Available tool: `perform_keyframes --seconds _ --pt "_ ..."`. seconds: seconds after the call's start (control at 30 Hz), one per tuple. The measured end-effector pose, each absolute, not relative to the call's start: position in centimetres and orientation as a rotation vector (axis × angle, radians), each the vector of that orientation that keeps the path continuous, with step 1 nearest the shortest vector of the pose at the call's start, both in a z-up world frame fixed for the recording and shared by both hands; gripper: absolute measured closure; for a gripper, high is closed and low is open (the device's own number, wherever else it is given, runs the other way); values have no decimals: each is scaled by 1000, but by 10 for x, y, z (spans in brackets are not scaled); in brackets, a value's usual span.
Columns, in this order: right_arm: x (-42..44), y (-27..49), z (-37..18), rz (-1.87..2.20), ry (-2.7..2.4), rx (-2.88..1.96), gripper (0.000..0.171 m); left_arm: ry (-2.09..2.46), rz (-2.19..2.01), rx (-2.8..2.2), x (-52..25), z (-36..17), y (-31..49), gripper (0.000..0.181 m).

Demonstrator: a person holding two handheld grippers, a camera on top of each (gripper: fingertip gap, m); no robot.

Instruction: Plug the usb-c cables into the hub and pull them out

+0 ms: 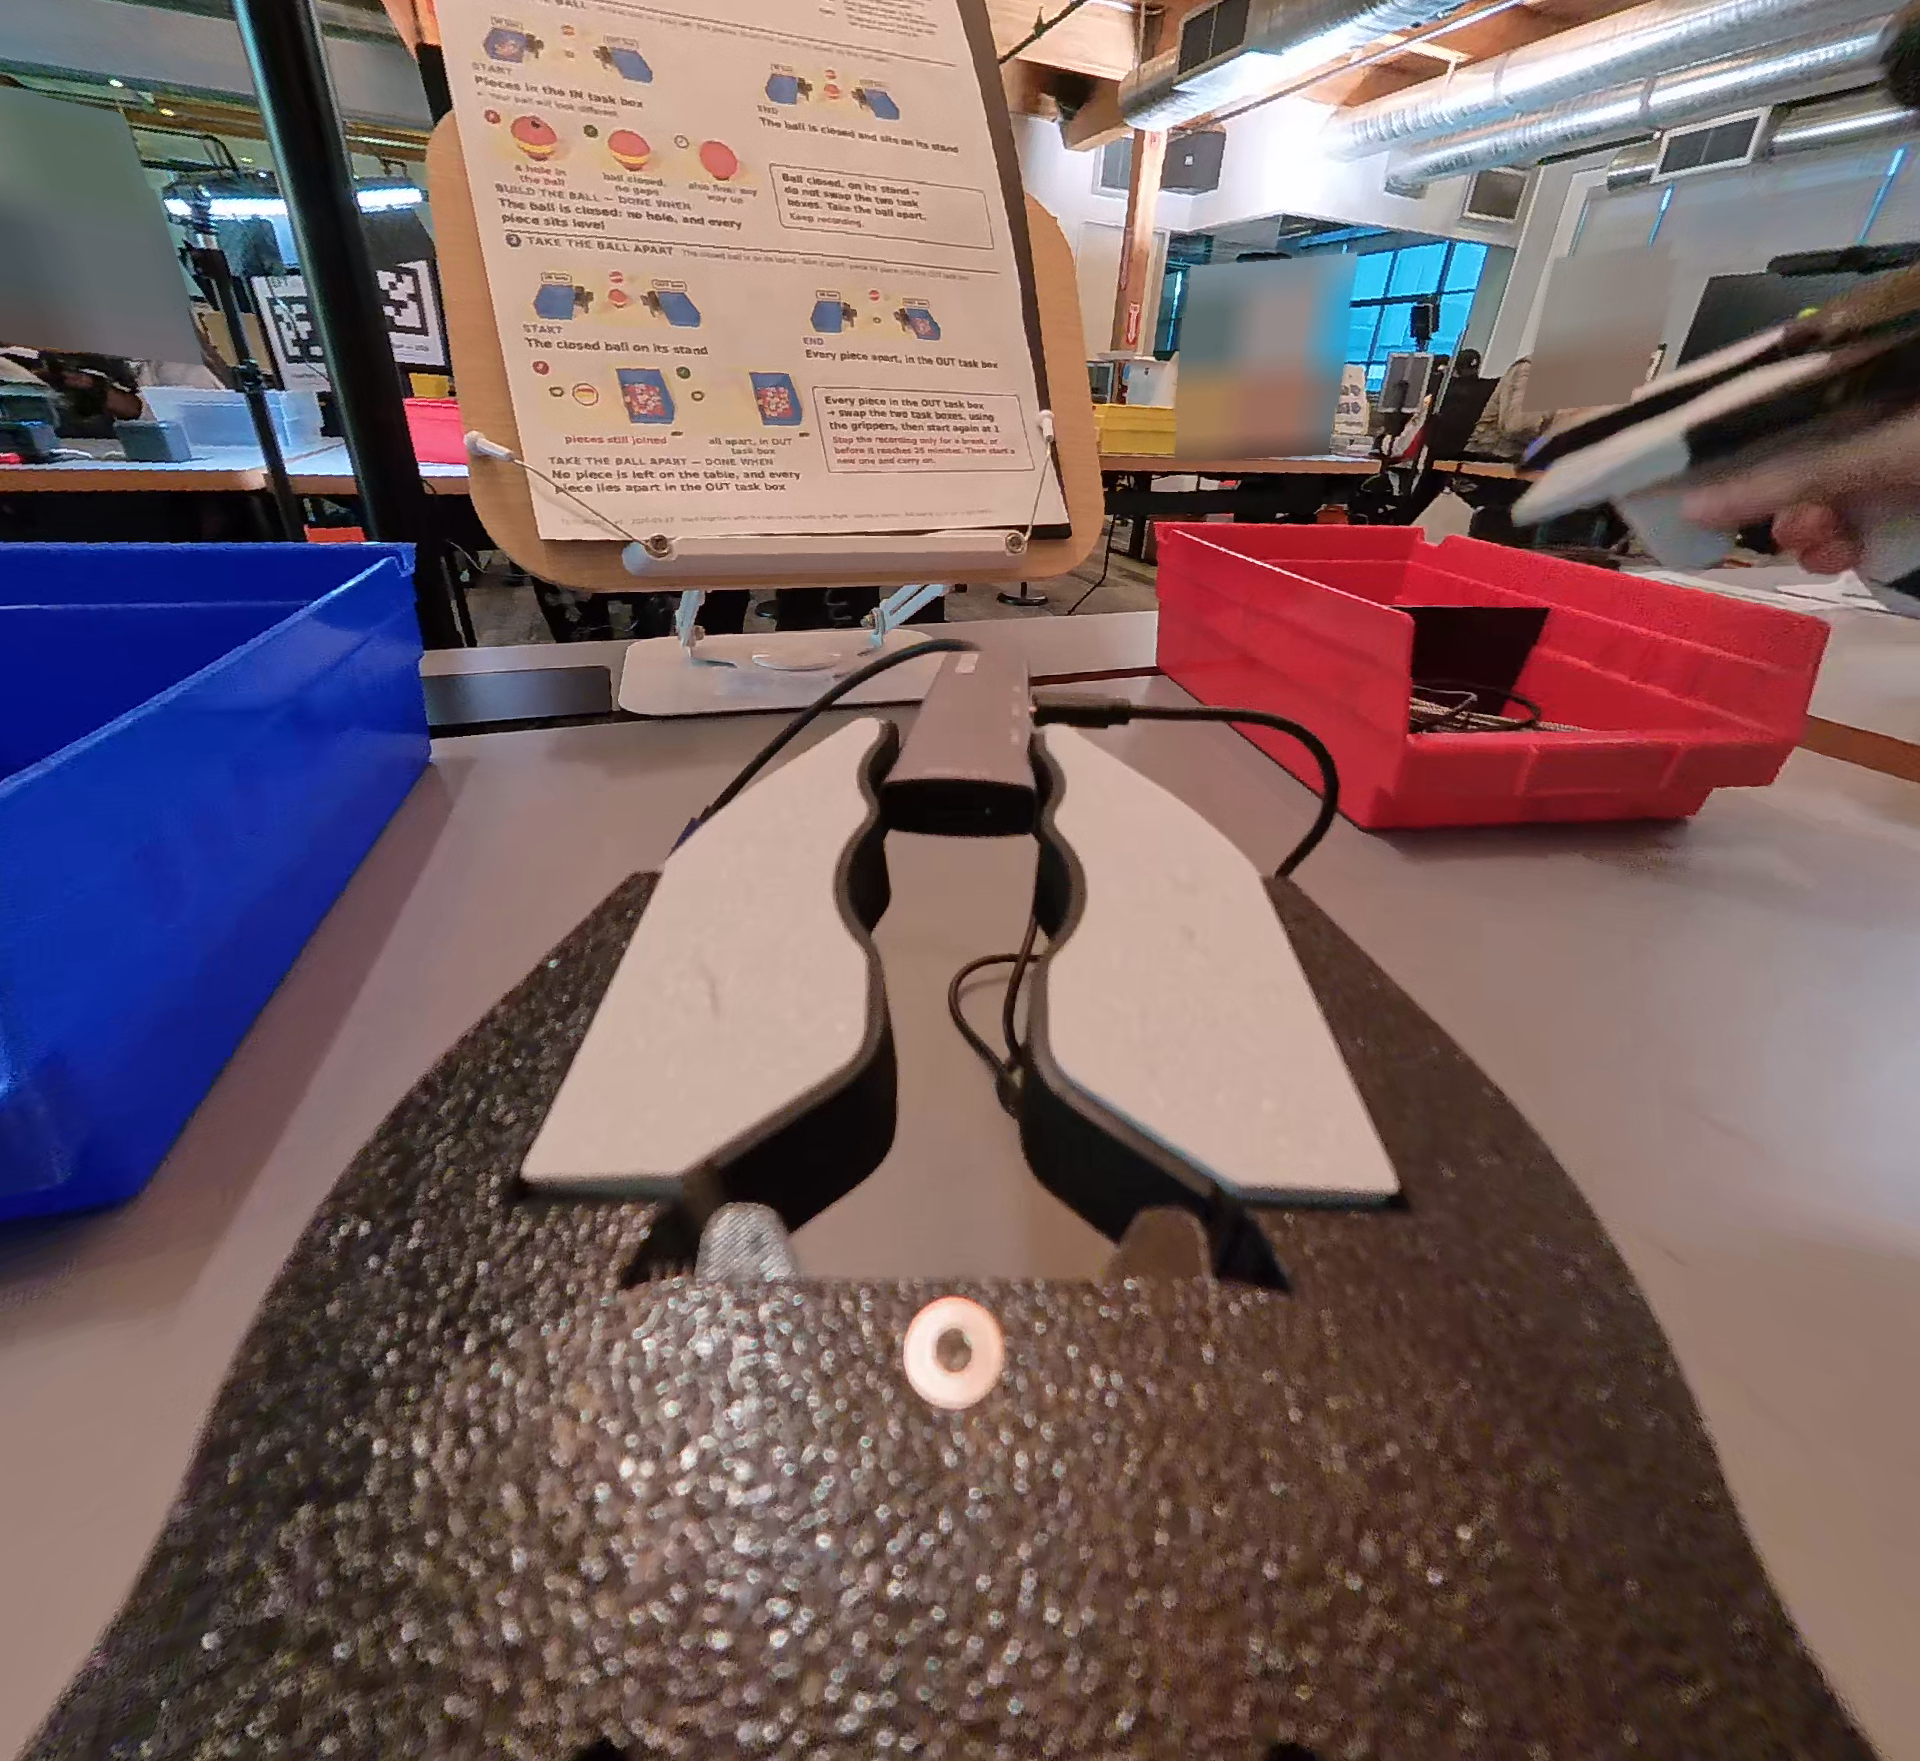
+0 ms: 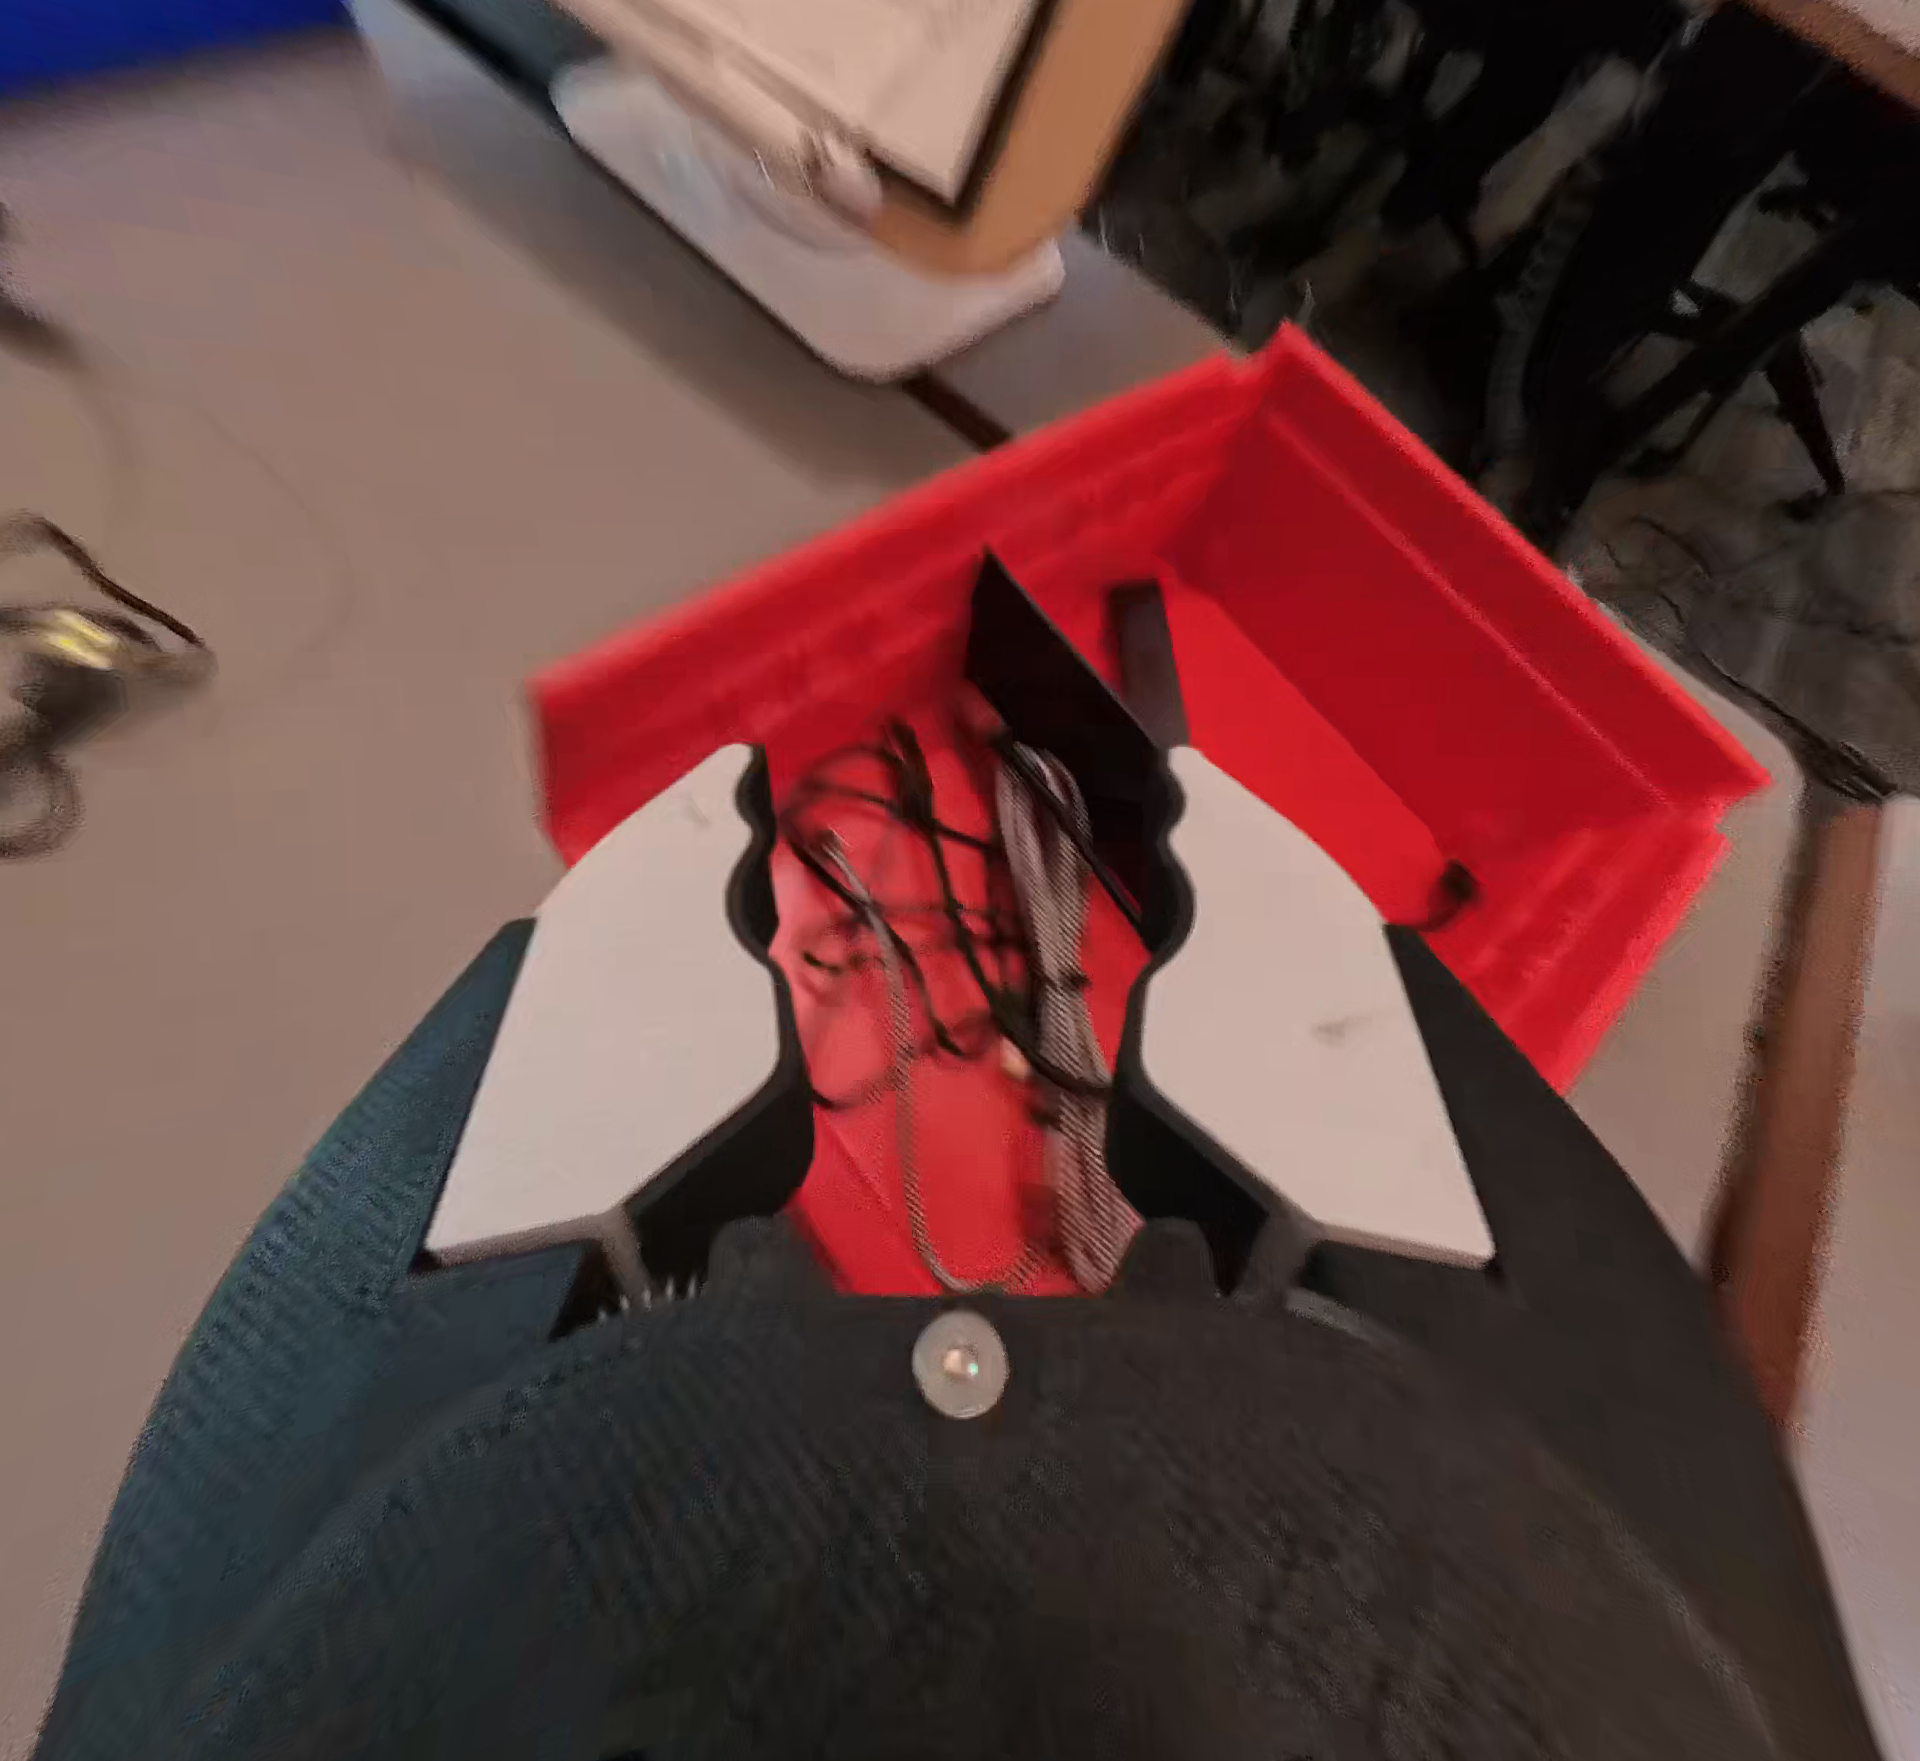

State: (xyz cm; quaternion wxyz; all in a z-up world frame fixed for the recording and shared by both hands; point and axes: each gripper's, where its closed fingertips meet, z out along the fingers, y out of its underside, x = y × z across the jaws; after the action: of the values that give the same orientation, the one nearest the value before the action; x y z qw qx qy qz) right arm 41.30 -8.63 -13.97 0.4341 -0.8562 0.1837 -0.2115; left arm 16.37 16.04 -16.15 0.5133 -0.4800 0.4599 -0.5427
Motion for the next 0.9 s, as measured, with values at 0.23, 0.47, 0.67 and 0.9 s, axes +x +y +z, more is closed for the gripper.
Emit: perform_keyframes --seconds 0.23,0.47,0.67,0.9 --pt "237 18 -110 -252 142 -1626 93 1130 -1358 -1134 165 -160 150 158" --pt "179 86 -153 -244 164 -1472 120 1185 -1311 -1034 163 -158 135 158" --pt "179 92 -161 -192 199 -1445 129 1213 -1334 -934 162 -151 118 158" --pt "177 86 -153 -169 211 -1363 152 1267 -1335 -888 162 -154 102 158"
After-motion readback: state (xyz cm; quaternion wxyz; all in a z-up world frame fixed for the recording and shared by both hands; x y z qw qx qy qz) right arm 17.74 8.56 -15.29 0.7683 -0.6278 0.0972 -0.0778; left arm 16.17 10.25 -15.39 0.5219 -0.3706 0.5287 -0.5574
